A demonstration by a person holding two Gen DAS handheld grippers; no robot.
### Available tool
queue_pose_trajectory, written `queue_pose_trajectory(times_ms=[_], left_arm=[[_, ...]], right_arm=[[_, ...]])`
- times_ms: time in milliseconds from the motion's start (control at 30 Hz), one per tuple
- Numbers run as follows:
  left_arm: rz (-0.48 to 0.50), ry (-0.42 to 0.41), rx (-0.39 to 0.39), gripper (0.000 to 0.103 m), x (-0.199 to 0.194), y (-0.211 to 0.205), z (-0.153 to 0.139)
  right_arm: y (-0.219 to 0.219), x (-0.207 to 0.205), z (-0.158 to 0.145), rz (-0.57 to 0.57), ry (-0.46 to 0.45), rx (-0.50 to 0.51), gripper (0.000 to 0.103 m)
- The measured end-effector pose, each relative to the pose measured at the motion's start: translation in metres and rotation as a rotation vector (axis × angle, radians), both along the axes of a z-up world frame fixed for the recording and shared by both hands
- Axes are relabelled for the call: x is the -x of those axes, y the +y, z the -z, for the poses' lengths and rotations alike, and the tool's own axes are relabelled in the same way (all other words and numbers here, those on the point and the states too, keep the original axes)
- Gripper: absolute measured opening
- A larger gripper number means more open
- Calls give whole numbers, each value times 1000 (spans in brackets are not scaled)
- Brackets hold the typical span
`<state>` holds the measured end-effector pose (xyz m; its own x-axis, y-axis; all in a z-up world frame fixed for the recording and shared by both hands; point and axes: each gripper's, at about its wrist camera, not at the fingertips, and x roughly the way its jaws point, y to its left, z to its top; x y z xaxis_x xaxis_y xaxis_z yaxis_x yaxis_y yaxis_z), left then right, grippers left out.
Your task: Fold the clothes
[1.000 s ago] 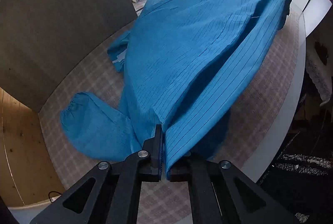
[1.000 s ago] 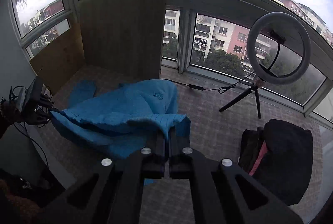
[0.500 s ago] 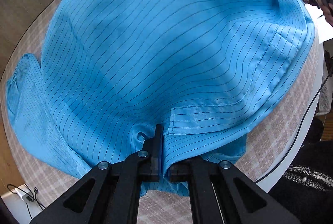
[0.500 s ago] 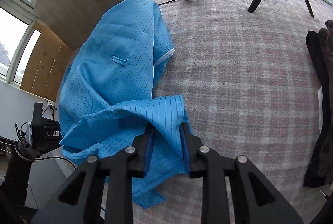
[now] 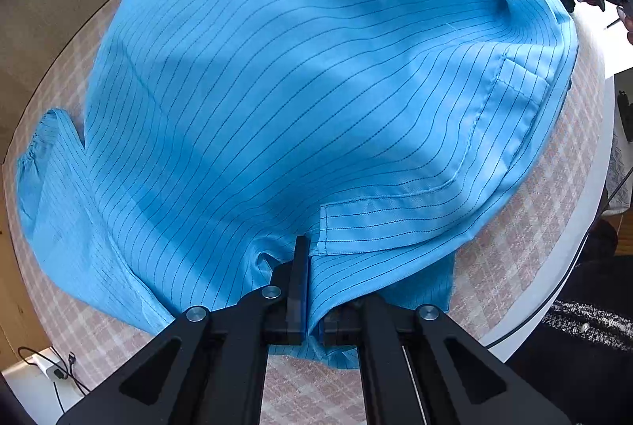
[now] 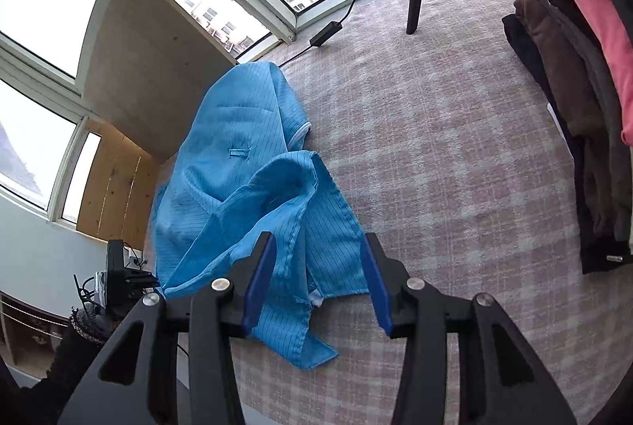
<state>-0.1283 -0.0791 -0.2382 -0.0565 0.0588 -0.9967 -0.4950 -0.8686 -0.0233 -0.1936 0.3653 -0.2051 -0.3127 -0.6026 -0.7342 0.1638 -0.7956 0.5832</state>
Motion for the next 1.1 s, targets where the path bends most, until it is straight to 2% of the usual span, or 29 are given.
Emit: queue_pose_trajectory(times_ms=[67, 100, 167, 200, 233, 267, 300, 400, 500, 567, 633, 667, 733, 833, 1000, 1100], left_arm=[[-3, 0, 1, 2, -8, -3, 0], [-3, 1, 1, 3, -11, -5, 1], [-2, 1, 0, 3, -18, -8, 2], [-1, 3, 0, 3, -19, -9, 2], [-1, 5, -1, 3, -21, -10, 1], [-2, 8, -2, 3, -23, -12, 0], [-2, 13, -5, 3, -25, -13, -2], [-9, 39, -26, 3, -36, -16, -11], [0, 78, -89, 5, -49, -15, -25], [15, 122, -127, 10, -56, -11, -33], [26, 179, -118, 14, -62, -8, -36], [25, 200, -108, 21, -64, -8, -36], [27, 240, -86, 27, -69, -8, -36], [39, 252, -70, 36, -82, -15, -31], [50, 226, -64, 37, -98, -20, -15], [36, 201, -92, 37, -105, -24, -7]], right_arm=[[-14, 10, 5, -11, -12, 24, 45], [-23, 16, 10, -25, -27, 20, 48], [-40, 26, 20, -45, -67, 0, 49], [-39, 23, 11, -52, -42, -17, 49], [-38, 19, 1, -58, -17, -34, 40], [-38, 15, -8, -65, 8, -51, 27], [-37, 12, -18, -71, 33, -68, 1], [-34, 1, -46, -90, 109, -120, 2], [-32, -10, -74, -110, 185, -171, 2], [-30, -18, -93, -122, 235, -205, 2], [-28, -25, -111, -135, 286, -239, 2], [-27, -28, -121, -142, 311, -257, 2], [-29, -31, -122, -156, 313, -297, 2], [-30, -32, -120, -166, 300, -304, 2], [-31, -35, -117, -189, 294, -355, 2], [-23, -36, -100, -192, 256, -377, 2]])
